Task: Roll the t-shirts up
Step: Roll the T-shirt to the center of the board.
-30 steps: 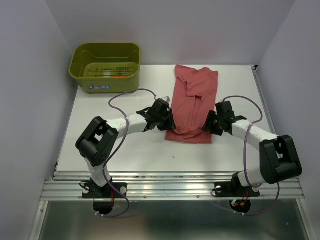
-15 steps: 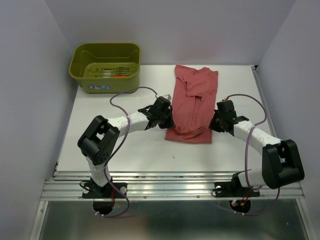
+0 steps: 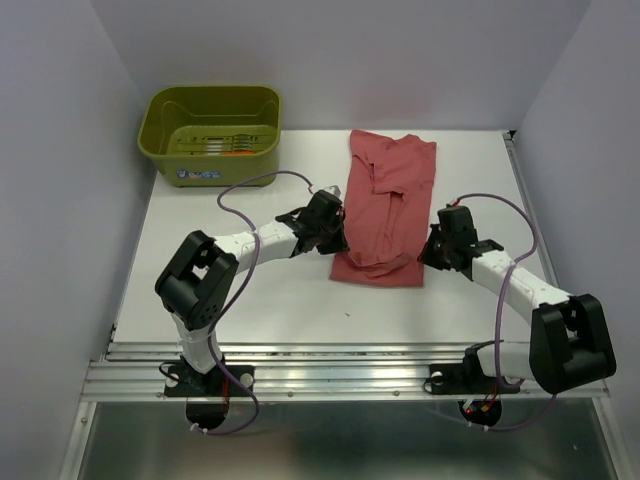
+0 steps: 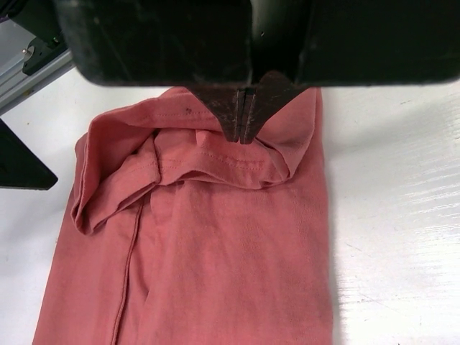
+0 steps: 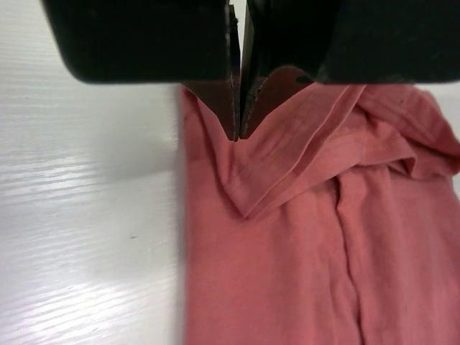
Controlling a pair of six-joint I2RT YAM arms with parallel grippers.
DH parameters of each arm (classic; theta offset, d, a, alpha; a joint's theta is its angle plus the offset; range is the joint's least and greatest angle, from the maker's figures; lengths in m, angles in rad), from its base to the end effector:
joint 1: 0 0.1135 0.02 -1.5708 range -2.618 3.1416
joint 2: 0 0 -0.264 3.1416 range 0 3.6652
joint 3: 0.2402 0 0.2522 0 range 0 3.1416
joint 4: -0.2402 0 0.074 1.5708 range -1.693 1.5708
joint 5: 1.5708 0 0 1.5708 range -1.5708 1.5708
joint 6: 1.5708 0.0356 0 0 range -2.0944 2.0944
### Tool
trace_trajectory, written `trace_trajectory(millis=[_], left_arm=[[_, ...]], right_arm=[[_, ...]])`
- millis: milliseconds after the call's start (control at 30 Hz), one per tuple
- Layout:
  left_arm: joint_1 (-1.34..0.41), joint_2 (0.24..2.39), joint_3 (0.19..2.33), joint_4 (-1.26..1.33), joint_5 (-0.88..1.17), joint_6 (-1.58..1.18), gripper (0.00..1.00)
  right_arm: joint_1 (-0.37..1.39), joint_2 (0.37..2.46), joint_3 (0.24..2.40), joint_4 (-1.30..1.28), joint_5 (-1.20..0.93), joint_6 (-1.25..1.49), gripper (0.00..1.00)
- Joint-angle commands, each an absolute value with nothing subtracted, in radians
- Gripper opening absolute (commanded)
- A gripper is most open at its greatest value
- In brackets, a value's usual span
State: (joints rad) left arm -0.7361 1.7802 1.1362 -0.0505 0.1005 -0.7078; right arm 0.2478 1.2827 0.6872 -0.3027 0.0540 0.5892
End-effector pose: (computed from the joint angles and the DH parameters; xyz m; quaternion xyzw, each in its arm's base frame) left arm 0.2873 -0.2651 0.2026 0.0341 0.9040 -0.3142 0.2880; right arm 0.2425 0.0594 0.1932 0.1691 0.9284 0.1108 0.3118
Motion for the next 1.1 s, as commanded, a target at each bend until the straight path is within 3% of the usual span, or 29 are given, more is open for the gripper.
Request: trace_trajectory(millis=[0,167,300,533,833,1067], left_arm=[[-0.730,1.749,1.166,-0.060,0.095,-0.695,0.00],[-0.723,1.652,1.086,-0.080,0.032,-0.704,0.00],[-0.693,1.573,1.048,-0.090,0.014,-0.713,0.00],[-0.670,1.519,1.031,-0.132,-0.026,-0.707,0.00],[-0.667,1.480,1.005,-0.135,-0.017,-0.713,0.00],[-0.667,1.462,0.989,-0.129,-0.005,-0.710,0.00]], right_arm=[[0.241,1.247,0.715,-0.307,-0.086,0.512,0.08],[0.290,1.184,0.709,-0.321,-0.260,0.512,0.08],[0.486,1.210,0.739,-0.295,-0.255,0.564,0.08],[0.620,1.370,0.819,-0.195,-0.235,0.594,0.08],[0.620,1.549,0.929,-0.187,-0.163,0.580,0.08],[0.620,1.626,0.994,-0.196,0.033,0.606,0.08]])
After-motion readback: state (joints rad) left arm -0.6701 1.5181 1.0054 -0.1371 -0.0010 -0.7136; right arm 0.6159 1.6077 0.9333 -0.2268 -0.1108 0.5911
